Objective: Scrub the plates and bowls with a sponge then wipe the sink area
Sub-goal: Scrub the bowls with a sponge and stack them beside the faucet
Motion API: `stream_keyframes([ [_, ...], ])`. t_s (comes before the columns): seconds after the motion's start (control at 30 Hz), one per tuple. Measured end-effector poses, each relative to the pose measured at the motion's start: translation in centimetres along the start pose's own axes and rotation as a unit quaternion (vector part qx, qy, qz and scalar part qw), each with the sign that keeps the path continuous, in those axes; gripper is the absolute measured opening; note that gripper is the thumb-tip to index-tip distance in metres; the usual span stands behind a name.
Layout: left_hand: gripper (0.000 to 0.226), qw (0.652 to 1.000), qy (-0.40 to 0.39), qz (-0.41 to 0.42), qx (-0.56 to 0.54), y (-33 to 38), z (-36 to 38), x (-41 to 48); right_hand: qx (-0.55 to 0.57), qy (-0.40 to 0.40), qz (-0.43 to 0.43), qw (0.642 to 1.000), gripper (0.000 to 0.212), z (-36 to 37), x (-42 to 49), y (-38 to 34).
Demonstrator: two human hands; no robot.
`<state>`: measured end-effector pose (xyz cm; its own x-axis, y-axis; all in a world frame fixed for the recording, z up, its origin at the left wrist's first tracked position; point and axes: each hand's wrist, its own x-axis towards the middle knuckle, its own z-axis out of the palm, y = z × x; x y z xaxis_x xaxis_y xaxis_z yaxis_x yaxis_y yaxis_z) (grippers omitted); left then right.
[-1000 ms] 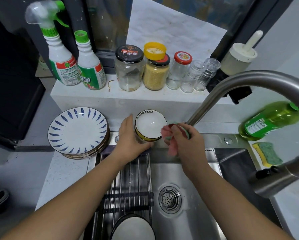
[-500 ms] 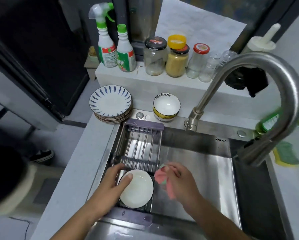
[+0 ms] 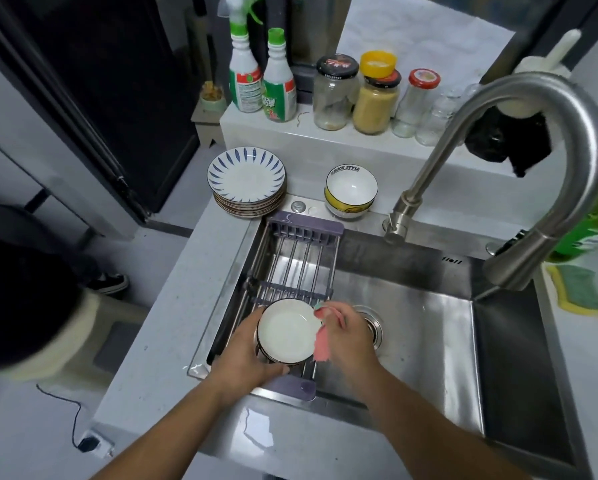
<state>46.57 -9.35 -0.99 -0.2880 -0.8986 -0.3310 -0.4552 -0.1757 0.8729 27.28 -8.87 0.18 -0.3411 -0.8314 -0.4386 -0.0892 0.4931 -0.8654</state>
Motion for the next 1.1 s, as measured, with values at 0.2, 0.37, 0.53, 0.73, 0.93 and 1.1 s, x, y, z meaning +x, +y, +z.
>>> stream_keyframes([
  [0.2, 0.102, 0.999, 0.003, 0.041, -0.002, -0.9, -0.4, 0.8, 0.008, 0.027, 0.004, 1.0, 0.023, 0.2, -1.2, -1.1],
  [0.37, 0.103, 0.997, -0.009, 0.076, 0.025, 0.1, -1.9, 0.7, 0.026, 0.039, -0.003, 0.999, 0.019, -0.1, -2.2, -3.2],
  [0.53, 0.11, 0.994, -0.089, 0.061, -0.03, 3.7, -4.5, 1.1, 0.034, 0.08, -0.023, 0.996, 0.031, -1.3, -3.0, -4.7],
  [0.73, 0.095, 0.972, -0.182, 0.019, -0.151, 8.3, -4.7, 1.5, 0.061, 0.116, -0.034, 0.991, 0.029, -4.2, -4.7, -7.1],
  [0.93, 0.052, 0.95, -0.192, -0.009, -0.245, 13.1, -2.2, 2.0, 0.078, 0.128, -0.069, 0.986, 0.029, -9.7, -5.5, -8.3],
  [1.1, 0.059, 0.974, -0.163, 0.057, -0.149, 17.1, 0.8, 1.5, 0.038, 0.142, -0.115, 0.982, 0.027, -14.8, -6.1, -9.1],
])
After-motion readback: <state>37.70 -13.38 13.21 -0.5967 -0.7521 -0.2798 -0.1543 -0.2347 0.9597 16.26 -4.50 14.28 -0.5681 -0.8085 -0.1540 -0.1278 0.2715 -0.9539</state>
